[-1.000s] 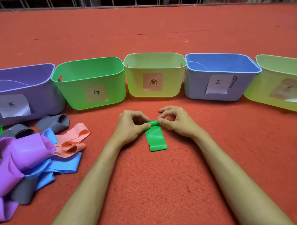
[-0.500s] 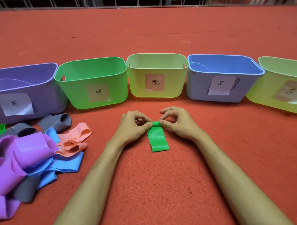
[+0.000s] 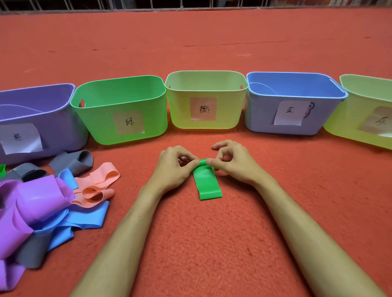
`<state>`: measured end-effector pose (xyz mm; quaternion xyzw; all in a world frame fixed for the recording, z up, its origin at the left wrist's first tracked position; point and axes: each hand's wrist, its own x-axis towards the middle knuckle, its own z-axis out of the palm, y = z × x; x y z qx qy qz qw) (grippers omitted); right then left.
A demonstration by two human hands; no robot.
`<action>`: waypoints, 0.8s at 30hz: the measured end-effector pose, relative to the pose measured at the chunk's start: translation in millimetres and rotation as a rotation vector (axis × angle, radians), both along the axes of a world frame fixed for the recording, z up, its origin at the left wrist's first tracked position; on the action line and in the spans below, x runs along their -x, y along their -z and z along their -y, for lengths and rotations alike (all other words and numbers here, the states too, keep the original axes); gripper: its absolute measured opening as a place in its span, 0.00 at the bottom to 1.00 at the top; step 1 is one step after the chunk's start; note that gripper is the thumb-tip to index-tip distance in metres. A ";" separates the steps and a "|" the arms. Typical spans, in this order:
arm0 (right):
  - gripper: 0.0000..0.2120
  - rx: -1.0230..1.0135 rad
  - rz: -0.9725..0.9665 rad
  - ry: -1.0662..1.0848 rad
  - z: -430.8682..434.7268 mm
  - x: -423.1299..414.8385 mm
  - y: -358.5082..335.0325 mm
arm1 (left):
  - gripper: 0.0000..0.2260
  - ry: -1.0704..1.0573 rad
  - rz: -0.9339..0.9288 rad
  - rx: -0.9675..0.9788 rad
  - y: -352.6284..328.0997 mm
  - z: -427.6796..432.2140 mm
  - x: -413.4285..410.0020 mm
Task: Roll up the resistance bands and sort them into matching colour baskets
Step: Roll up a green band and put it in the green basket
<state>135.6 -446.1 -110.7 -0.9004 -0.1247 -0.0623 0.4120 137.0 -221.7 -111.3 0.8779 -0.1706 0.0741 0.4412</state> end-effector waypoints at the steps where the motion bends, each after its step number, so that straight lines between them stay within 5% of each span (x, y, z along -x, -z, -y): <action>1: 0.13 0.001 -0.013 -0.006 0.0 -0.2 -0.3 | 0.01 -0.001 0.000 0.000 -0.1 -0.1 0.2; 10: 0.08 -0.020 -0.069 -0.085 -0.8 3.2 -2.6 | 0.02 0.009 0.006 0.023 -0.7 -1.3 0.1; 19: 0.17 0.074 0.003 -0.058 -0.9 2.1 1.3 | 0.06 0.022 0.022 0.054 0.3 -0.2 0.9; 24: 0.14 -0.113 0.032 -0.061 0.2 -0.5 3.6 | 0.10 0.063 -0.035 0.083 1.3 -2.5 -0.4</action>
